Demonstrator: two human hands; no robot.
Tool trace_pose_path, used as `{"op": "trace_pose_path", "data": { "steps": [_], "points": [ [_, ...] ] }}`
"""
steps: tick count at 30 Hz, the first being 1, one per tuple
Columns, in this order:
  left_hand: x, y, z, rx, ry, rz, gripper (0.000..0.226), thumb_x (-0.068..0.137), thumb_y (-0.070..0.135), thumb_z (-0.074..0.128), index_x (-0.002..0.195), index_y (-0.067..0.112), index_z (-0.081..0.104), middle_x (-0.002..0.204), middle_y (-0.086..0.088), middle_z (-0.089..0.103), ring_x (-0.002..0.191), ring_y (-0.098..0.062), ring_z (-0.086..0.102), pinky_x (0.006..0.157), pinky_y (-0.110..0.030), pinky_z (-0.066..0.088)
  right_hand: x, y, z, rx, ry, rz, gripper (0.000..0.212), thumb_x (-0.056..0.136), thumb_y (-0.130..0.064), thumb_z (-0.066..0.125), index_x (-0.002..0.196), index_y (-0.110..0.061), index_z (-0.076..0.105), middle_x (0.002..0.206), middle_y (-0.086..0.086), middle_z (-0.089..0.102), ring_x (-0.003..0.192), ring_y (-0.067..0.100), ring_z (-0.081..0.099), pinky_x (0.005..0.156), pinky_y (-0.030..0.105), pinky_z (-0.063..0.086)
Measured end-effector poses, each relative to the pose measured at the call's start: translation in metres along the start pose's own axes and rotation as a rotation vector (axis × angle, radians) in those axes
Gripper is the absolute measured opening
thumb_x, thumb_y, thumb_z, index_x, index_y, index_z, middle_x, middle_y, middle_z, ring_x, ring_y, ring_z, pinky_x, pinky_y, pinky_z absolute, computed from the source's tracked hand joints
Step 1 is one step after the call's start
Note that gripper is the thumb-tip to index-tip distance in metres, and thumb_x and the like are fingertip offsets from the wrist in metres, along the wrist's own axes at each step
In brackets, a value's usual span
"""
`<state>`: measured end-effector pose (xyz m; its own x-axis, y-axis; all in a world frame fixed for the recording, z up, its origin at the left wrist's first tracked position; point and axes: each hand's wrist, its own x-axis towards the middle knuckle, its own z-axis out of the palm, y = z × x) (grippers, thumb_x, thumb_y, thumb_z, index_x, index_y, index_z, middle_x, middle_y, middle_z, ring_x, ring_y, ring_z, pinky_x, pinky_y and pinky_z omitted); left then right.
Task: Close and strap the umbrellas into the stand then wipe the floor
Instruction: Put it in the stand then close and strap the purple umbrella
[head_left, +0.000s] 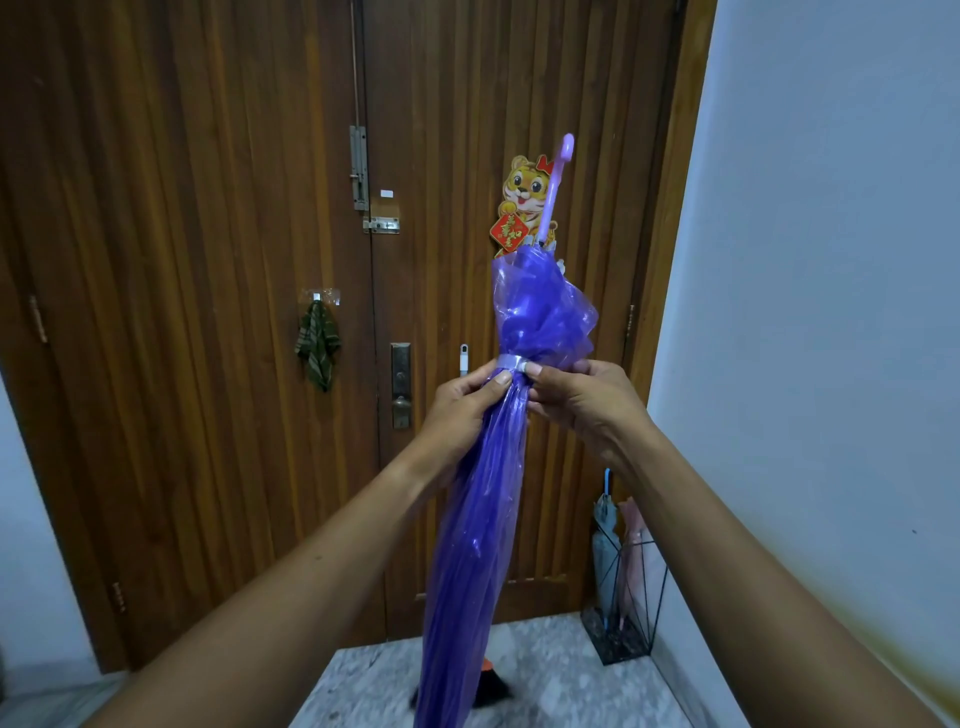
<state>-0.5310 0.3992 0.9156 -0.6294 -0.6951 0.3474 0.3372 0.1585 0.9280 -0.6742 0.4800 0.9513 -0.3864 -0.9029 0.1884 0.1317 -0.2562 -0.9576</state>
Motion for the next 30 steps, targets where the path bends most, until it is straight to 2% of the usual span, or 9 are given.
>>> {"op": "trace_pose_path", "data": {
  "steps": [3,9,15,20,25,30],
  "points": [
    [0.0,-0.001,0.0,-0.001,0.017,0.007,0.035,0.1,0.022,0.056,0.134,0.028,0.058,0.105,-0.009,0.073,0.082,-0.017,0.07,0.075,-0.03,0.058,0.0,0.0,-0.001,-0.057,-0.01,-0.023,0.02,0.085,-0.009,0.076,0.102,-0.005,0.068,0.094,0.011,0.077,0.083,0.022,0.076,0.072,0.03,0.064],
    [0.0,0.001,0.001,-0.008,0.007,0.001,0.036,0.101,0.022,0.054,0.136,0.026,0.056,0.093,-0.003,0.077,0.076,-0.015,0.07,0.072,-0.026,0.06,0.0,-0.003,0.0,-0.1,-0.037,-0.026,0.008,0.089,-0.006,0.072,0.095,-0.003,0.068,0.085,0.012,0.074,0.074,0.02,0.073,0.068,0.027,0.063],
    [0.0,0.001,0.001,0.113,0.016,0.036,0.043,0.101,0.026,0.053,0.144,0.024,0.049,0.1,-0.002,0.076,0.085,-0.018,0.069,0.076,-0.027,0.059,0.004,-0.002,-0.004,-0.145,-0.042,-0.05,0.021,0.086,-0.008,0.075,0.105,-0.004,0.067,0.087,0.009,0.076,0.077,0.02,0.075,0.071,0.03,0.063],
    [-0.001,0.0,0.002,0.115,0.003,0.05,0.037,0.102,0.025,0.051,0.139,0.021,0.055,0.095,-0.005,0.075,0.078,-0.015,0.069,0.072,-0.025,0.058,0.007,0.006,-0.002,-0.212,-0.025,-0.148,0.016,0.088,-0.011,0.074,0.102,-0.01,0.066,0.082,0.006,0.076,0.074,0.019,0.074,0.075,0.035,0.064],
    [-0.003,-0.004,-0.001,0.147,0.008,0.059,0.036,0.102,0.026,0.051,0.139,0.026,0.054,0.094,-0.002,0.076,0.079,-0.017,0.07,0.073,-0.027,0.059,0.013,0.005,-0.005,-0.168,-0.066,-0.07,0.02,0.087,-0.009,0.074,0.105,-0.006,0.066,0.085,0.008,0.076,0.073,0.019,0.075,0.066,0.03,0.063],
    [0.0,-0.007,-0.009,0.194,-0.006,0.044,0.043,0.102,0.027,0.053,0.144,0.022,0.051,0.111,-0.006,0.074,0.091,-0.02,0.072,0.081,-0.033,0.057,0.018,0.006,-0.01,-0.075,-0.172,0.068,0.026,0.085,-0.007,0.074,0.109,-0.004,0.064,0.086,0.011,0.076,0.077,0.021,0.073,0.069,0.032,0.064]
  ]
}}
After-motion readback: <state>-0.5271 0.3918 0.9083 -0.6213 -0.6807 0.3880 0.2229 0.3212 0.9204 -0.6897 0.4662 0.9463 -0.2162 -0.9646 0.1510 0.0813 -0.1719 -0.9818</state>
